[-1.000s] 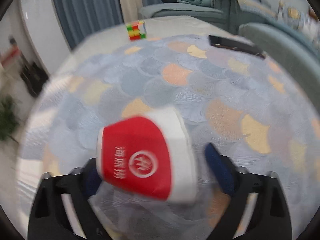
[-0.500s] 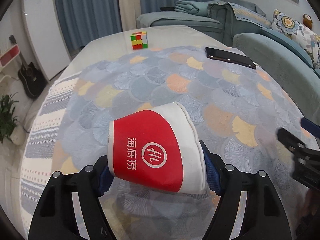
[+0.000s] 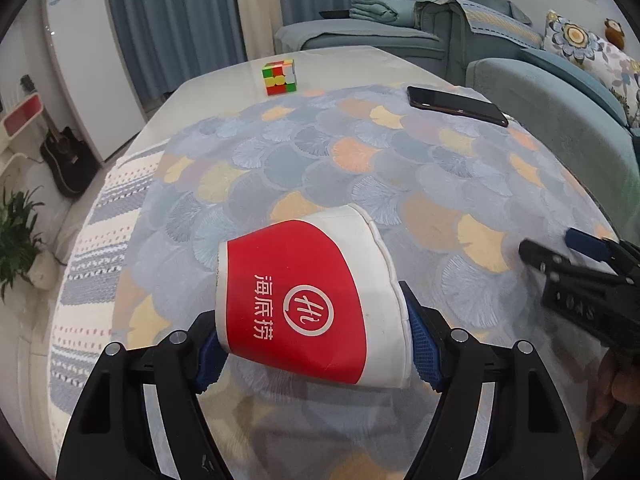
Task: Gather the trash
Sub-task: 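Carry the paper cup with the left gripper over the blue basket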
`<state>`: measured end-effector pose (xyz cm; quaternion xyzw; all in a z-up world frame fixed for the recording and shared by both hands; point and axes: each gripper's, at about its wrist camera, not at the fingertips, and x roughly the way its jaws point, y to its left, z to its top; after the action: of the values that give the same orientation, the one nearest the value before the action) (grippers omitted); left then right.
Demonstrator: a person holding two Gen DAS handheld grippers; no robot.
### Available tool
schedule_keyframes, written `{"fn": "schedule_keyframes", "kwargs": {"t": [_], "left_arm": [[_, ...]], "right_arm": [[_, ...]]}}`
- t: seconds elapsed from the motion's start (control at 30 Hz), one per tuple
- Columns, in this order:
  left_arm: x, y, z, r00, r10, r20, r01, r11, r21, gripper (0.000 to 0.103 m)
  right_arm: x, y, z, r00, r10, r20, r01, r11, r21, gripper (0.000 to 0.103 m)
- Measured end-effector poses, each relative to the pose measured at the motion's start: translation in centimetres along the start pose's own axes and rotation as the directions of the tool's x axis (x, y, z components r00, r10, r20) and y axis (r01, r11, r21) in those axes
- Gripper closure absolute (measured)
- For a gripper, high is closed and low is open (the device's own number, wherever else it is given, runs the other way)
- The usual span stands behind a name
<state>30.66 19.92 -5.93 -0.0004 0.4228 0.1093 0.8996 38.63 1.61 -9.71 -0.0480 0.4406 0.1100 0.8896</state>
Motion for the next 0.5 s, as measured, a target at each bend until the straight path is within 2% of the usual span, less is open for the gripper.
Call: {"fn": "schedule_keyframes", "kwargs": {"t": [0.03, 0.1, 0.17, 0.3, 0.5], "left_arm": [[-0.6, 0.1, -0.2, 1.000, 0.000, 0.004, 0.000, 1.000, -0.005, 0.031], [-1.8, 0.4, -0.4, 1.000, -0.002, 0.012, 0.002, 1.000, -0.016, 0.031], [-2.9, 0.4, -0.6, 1.000, -0.004, 0.022, 0.004, 1.000, -0.019, 0.031], [-6.0, -0.1, -0.5, 0.997, 0.001, 0.072, -0.003, 1.000, 0.017, 0.031], [-10.4, -0.4, 0.3, 0.988, -0.050, 0.147, 0.054, 0.998, -0.023, 0.031]], "right_arm": [[-0.2, 0.1, -0.1, 1.000, -0.001, 0.003, 0.001, 1.000, -0.008, 0.055], [-0.6, 0.4, -0.3, 1.000, 0.001, 0.005, 0.000, 0.999, -0.041, 0.075], [-1.0, 0.9, -0.5, 1.000, 0.003, 0.003, -0.002, 0.998, -0.065, 0.087], [-2.7, 1.6, -0.6, 0.999, 0.012, 0.043, -0.008, 0.996, -0.085, 0.097], [-7.2, 1.6, 0.2, 0.988, 0.060, 0.142, -0.053, 0.997, -0.051, 0.098]]}}
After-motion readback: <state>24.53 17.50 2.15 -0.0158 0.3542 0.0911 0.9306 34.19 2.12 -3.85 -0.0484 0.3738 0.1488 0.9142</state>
